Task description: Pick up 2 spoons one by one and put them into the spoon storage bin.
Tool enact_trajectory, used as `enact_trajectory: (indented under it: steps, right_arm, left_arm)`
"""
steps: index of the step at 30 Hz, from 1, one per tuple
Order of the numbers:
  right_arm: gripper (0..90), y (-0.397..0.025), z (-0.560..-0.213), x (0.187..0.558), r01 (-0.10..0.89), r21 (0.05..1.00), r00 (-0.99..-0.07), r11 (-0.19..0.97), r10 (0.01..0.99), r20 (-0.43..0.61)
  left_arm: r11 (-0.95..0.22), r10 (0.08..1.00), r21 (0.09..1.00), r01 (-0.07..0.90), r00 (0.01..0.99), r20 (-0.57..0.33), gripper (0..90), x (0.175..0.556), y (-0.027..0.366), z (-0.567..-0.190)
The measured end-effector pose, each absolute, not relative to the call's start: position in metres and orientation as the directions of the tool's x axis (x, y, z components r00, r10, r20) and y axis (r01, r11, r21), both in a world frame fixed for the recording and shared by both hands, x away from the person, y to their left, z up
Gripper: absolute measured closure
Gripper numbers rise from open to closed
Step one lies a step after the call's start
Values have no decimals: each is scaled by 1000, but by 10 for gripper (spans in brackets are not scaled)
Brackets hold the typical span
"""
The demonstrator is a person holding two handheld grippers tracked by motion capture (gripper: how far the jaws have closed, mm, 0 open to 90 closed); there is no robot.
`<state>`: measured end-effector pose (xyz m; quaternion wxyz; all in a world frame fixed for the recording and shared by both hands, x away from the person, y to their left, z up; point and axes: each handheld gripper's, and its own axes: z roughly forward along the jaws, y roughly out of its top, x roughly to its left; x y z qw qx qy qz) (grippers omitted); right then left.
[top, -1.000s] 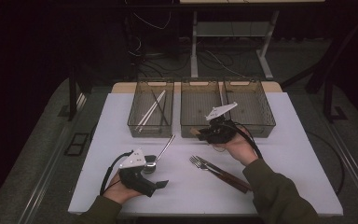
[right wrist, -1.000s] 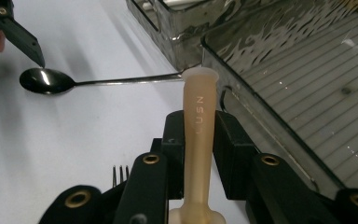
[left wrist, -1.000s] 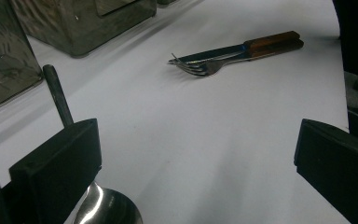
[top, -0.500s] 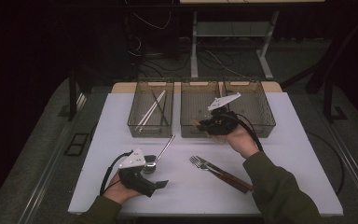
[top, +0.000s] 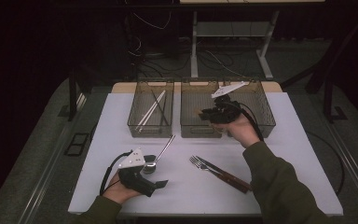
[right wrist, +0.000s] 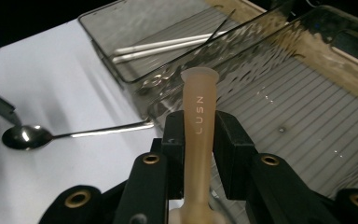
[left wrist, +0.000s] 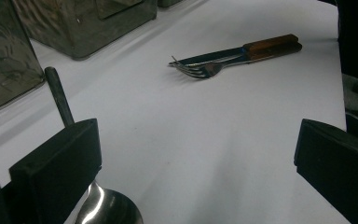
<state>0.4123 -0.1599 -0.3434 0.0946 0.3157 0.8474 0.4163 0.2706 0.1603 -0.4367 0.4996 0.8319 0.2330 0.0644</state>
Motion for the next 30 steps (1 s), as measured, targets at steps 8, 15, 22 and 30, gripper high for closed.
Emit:
enact_trajectory:
  steps: [8,15,22,30]
  right_arm:
    - [752,-164,-339,429,471,769,-758,432,645,102]
    - [752,-163,-338,445,481,773,-735,413,671,99]
    - [751,-163,-349,459,498,774,-713,393,692,107]
    - [750,-165,-365,474,532,761,-696,372,703,143]
  left_arm:
    - [-389,451,863,322,884,-127,0,270,160,-436]
    - [-383,453,866,322,882,-128,0,270,160,-436]
    - [-387,450,866,318,884,-123,0,271,161,-436]
    - [-384,449,867,317,885,-125,0,270,161,-436]
